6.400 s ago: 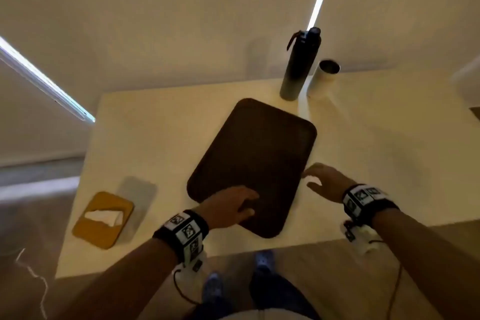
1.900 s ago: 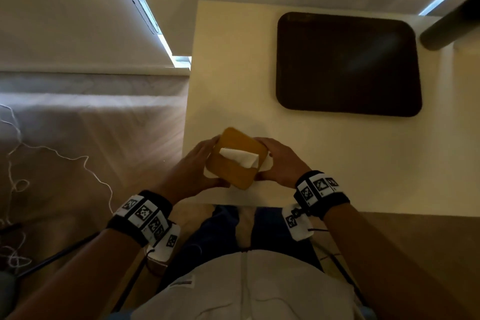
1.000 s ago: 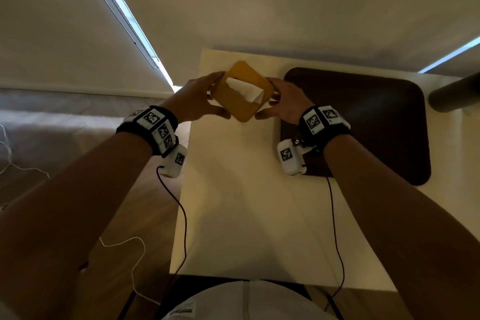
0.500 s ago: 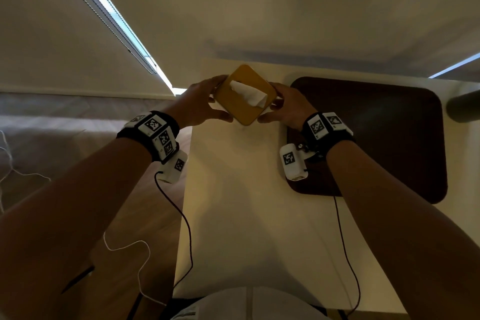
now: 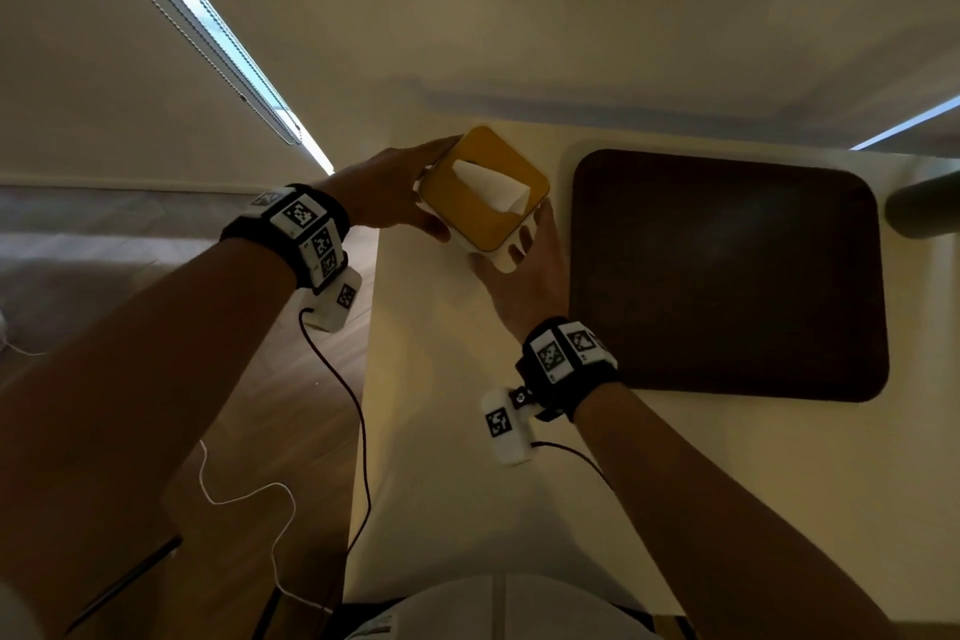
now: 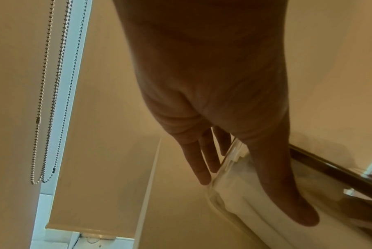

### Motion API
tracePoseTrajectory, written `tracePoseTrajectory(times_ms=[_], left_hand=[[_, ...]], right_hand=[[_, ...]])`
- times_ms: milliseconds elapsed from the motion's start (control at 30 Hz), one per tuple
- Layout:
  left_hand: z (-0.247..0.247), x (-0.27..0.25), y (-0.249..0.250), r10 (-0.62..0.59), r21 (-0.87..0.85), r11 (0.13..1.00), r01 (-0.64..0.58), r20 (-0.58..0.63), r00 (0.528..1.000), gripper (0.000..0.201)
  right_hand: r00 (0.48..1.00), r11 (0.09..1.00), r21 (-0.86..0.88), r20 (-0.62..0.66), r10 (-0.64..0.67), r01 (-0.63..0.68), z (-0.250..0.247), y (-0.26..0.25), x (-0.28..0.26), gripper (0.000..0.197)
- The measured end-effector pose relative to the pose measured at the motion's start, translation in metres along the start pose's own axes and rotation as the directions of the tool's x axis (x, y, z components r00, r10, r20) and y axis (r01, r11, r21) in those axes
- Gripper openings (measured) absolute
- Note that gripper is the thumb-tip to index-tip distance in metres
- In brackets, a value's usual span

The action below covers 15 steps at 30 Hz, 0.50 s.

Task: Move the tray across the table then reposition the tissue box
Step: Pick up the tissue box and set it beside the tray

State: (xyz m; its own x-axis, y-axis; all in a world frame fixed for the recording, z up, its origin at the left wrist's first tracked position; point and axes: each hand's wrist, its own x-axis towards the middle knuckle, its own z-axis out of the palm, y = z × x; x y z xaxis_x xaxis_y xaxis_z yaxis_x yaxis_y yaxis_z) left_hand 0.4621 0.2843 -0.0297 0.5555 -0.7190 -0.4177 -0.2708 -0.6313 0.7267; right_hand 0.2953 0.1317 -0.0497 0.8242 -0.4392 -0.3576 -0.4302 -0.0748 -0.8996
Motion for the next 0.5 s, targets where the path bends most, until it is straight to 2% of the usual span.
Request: tracePoseTrajectory(times_ms=[100,233,367,500], left_hand=[[0.004,-0.005,-0.003,0.004,-0.013,1.000,-0.005,-0.049,0.999,0.114],[0.017,-0.015,-0.005,0.001,-0.066,0.998,-0.012,-0.165,0.986,0.115],[0.033,-0.018,-0.005,-0.045,-0.173,0.985,0.002,-0.243,0.969,0.106],[0.039,-0.018,-0.005,-0.047,-0.188,0.982,-0.003,-0.260,0.964,0.103]], right_hand=[[0.998,0.999,0.022,0.030,-0.050,0.049,-0.004,-0.007,0.007,0.100],[0.973,0.992,-0.072,0.211,-0.089,0.106,-0.027,-0.021,0.030,0.100],[0.933,0.980,-0.160,0.356,-0.054,0.118,-0.045,-0.032,0.052,0.107],[0.911,0.967,-0.213,0.410,-0.040,0.138,-0.053,-0.037,0.061,0.106]])
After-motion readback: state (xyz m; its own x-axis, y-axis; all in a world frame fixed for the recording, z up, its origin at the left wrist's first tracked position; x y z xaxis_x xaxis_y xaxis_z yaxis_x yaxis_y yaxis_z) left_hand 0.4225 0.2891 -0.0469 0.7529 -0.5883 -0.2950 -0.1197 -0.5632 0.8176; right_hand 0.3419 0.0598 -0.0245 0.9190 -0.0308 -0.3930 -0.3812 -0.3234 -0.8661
